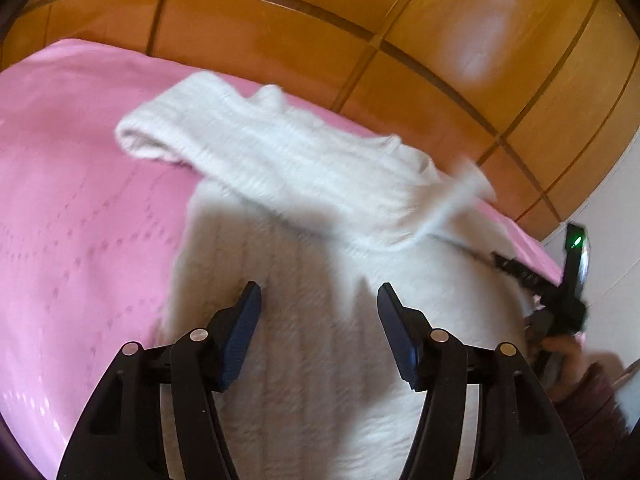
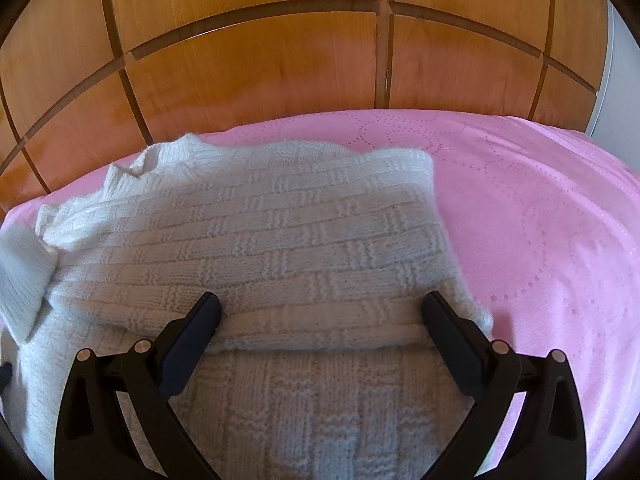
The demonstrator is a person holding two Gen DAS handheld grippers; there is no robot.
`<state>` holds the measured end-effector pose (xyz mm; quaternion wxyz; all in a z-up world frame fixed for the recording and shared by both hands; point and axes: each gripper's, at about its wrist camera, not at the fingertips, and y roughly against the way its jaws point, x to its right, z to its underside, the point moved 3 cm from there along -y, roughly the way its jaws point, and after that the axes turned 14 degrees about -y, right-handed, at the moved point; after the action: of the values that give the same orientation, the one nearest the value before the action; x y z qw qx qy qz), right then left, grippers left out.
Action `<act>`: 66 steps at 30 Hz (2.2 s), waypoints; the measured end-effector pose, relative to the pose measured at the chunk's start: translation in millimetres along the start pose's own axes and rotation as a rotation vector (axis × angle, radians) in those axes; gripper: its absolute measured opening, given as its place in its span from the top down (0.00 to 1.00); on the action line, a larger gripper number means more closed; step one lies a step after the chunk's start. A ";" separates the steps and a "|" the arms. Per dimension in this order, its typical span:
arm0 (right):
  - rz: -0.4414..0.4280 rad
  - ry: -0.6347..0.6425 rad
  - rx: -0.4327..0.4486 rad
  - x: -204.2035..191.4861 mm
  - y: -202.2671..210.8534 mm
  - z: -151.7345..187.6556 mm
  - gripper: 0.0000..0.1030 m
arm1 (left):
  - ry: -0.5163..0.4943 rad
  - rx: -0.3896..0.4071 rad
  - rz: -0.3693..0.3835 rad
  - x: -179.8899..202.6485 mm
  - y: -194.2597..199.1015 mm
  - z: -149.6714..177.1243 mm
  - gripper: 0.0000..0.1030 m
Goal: Fold small clothes
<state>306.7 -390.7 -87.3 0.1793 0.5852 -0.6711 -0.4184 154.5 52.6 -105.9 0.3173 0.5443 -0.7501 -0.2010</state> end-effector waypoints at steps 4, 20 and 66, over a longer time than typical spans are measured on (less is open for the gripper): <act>-0.201 -0.042 -0.045 -23.6 28.7 12.1 0.10 | -0.053 0.022 -0.037 5.7 -9.5 2.4 0.42; -0.449 0.218 -0.109 -187.1 73.4 45.4 0.94 | -0.034 0.066 0.029 1.1 -8.9 4.2 0.34; -0.272 -0.193 -0.108 17.4 6.0 -44.2 0.29 | 0.250 -0.037 0.080 -97.2 -58.1 -110.2 0.26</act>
<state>330.8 -422.7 -61.2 0.0872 0.6172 -0.5763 -0.5285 291.2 130.3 -89.4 0.4261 0.5287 -0.7220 -0.1325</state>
